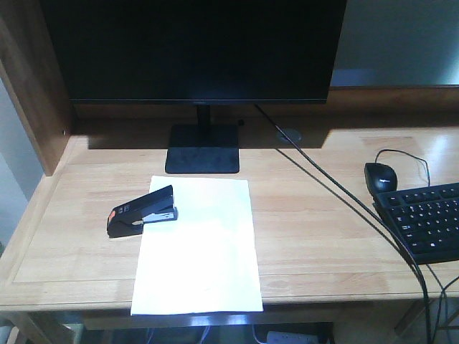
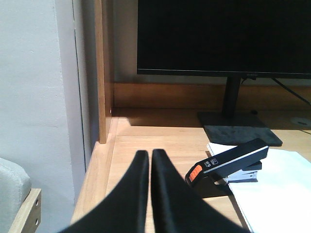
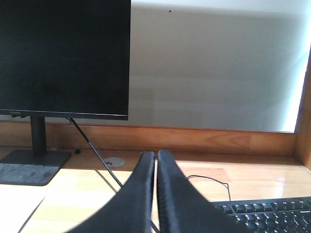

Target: Grab stapler and paper to desk for stapling

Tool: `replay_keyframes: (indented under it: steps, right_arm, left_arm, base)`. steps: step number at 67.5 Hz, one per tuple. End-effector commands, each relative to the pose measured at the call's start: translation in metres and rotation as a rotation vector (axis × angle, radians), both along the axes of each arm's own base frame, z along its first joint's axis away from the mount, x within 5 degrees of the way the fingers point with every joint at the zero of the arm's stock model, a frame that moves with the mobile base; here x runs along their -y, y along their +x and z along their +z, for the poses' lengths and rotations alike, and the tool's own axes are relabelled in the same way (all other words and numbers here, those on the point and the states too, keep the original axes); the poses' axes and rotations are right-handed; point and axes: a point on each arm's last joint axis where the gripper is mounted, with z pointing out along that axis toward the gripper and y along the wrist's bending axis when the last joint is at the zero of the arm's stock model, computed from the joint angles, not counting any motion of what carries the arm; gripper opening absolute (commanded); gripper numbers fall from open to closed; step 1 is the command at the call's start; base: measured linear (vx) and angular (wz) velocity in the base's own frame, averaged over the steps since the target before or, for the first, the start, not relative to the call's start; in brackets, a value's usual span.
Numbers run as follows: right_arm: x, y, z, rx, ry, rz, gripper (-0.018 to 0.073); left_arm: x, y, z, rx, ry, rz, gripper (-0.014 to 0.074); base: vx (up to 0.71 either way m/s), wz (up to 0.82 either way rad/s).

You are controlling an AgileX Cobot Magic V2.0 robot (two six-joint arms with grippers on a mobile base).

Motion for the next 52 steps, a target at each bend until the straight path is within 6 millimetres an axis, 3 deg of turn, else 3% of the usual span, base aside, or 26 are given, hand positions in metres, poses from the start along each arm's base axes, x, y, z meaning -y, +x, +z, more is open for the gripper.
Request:
replay_keyframes:
  steps: [1,52]
  right_arm:
    - [0.0000,-0.0021,0.0056,0.078,-0.006,-0.003,-0.0009]
    - [0.0000,-0.0021,0.0056,0.079,-0.005,-0.003,-0.0009]
  left_arm:
    - [0.0002,0.0003,-0.0021,0.058,-0.016,-0.003,-0.0007]
    - [0.0002,0.0003,-0.0021,0.058,-0.016,-0.003,-0.0007]
  base:
    - [0.00,0.00]
    - [0.00,0.00]
